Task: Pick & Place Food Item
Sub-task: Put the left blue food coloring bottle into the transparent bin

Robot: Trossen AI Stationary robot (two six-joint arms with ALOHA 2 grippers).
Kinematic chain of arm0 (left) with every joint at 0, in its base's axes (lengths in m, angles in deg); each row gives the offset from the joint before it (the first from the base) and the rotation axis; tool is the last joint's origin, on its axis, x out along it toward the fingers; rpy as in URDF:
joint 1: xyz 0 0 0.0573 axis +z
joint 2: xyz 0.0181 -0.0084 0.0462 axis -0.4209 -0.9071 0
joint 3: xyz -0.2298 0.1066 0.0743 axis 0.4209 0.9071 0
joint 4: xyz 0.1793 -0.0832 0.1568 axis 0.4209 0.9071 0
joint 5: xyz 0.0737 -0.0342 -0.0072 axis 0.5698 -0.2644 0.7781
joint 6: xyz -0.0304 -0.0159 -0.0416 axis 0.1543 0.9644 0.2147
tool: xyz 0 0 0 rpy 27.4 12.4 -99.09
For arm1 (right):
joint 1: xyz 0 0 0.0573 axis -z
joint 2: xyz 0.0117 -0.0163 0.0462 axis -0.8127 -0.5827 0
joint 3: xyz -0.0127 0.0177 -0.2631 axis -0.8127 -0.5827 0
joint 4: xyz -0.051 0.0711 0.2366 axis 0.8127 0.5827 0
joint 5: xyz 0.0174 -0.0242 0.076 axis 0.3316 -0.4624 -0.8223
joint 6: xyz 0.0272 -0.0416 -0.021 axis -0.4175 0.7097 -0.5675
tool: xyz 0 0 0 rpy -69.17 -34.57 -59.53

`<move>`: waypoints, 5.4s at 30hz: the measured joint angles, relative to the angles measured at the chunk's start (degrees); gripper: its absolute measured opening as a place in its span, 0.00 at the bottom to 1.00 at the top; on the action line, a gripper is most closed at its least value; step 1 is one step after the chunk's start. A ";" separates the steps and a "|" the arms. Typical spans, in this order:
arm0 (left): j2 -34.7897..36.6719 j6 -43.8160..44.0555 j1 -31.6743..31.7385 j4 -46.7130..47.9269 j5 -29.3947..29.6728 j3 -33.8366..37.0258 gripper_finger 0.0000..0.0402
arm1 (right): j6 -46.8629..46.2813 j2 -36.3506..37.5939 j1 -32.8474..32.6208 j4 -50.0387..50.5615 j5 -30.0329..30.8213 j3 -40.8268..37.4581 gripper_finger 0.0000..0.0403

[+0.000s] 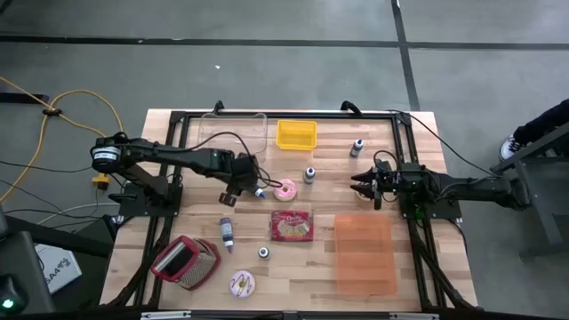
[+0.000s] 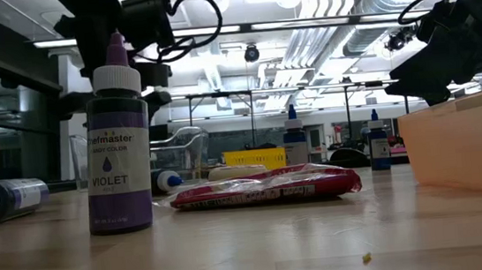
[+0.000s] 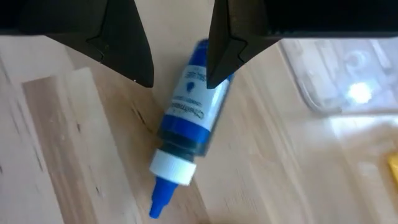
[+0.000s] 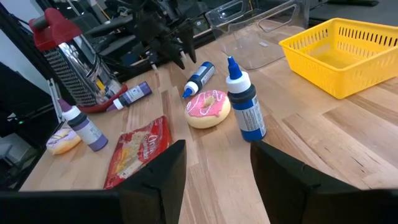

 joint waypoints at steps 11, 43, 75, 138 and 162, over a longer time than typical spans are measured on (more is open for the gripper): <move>0.00 -0.50 4.85 -1.05 -5.44 0.00 0.35 | 0.02 0.00 0.02 -0.04 0.00 0.00 0.41; -5.89 -4.03 6.37 -2.33 -5.58 0.04 0.50 | 0.01 0.02 0.02 -0.06 0.00 0.00 0.41; -9.33 -2.20 6.35 -3.28 -5.96 0.02 0.39 | 0.02 0.01 0.00 -0.05 0.00 0.00 0.41; 3.17 21.77 10.87 -32.04 -21.29 0.04 0.35 | -0.01 0.02 0.01 -0.04 0.00 0.00 0.41; 3.64 25.97 21.07 -38.50 -27.79 1.56 0.35 | -0.01 0.02 0.00 -0.06 0.00 0.00 0.41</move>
